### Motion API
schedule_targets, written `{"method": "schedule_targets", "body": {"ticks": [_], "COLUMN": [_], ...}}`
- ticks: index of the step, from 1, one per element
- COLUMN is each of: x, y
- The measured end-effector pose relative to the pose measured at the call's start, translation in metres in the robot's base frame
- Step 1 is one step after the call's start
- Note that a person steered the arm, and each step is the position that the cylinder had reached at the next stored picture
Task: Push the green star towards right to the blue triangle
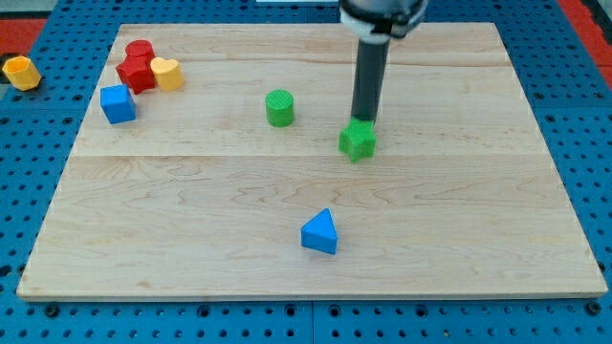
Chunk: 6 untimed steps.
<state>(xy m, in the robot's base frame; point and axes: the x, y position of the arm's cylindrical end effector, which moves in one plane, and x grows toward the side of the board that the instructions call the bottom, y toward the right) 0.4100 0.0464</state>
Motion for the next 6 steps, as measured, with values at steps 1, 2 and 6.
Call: {"method": "schedule_targets", "body": {"ticks": [1, 2, 6], "x": [0.027, 0.012, 0.078], "y": [-0.040, -0.028, 0.015]}}
